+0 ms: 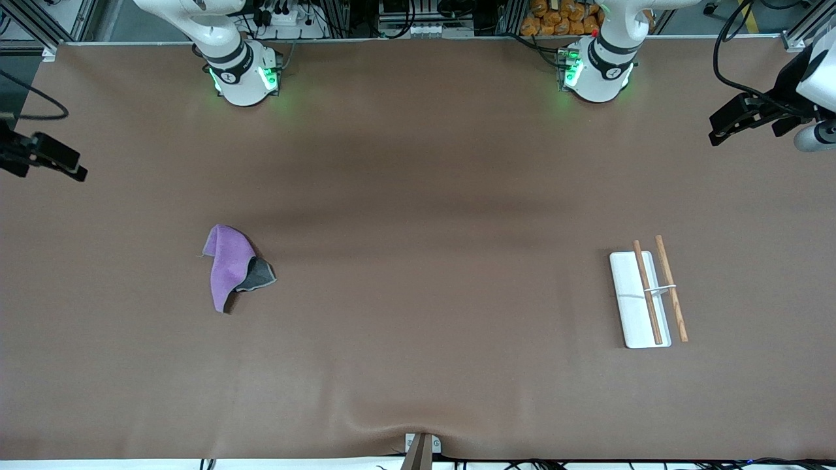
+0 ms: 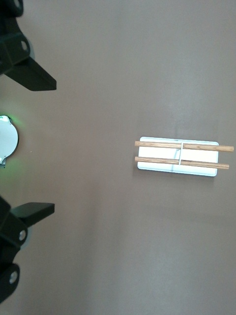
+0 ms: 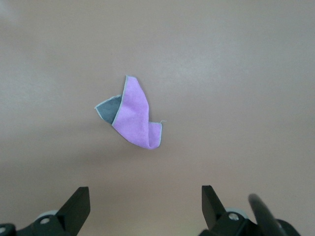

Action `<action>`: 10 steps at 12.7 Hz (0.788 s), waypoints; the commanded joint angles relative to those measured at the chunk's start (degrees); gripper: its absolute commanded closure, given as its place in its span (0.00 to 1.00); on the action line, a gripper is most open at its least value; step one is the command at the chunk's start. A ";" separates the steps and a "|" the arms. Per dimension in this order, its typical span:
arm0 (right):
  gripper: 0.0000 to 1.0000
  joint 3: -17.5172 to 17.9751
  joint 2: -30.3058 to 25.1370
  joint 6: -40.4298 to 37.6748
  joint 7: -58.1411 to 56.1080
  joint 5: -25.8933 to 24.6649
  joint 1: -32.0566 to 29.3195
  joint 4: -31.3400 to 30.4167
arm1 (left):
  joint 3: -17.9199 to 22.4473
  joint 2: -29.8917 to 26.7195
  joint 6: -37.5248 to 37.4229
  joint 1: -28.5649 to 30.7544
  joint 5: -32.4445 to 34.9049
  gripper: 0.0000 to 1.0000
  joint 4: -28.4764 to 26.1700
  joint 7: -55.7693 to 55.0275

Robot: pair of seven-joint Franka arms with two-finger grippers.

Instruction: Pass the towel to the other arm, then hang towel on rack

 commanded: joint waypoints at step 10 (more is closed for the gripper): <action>0.00 0.30 16.98 11.34 0.71 1.06 1.44 0.59 | -0.45 0.47 -0.29 0.46 0.64 0.00 0.62 1.17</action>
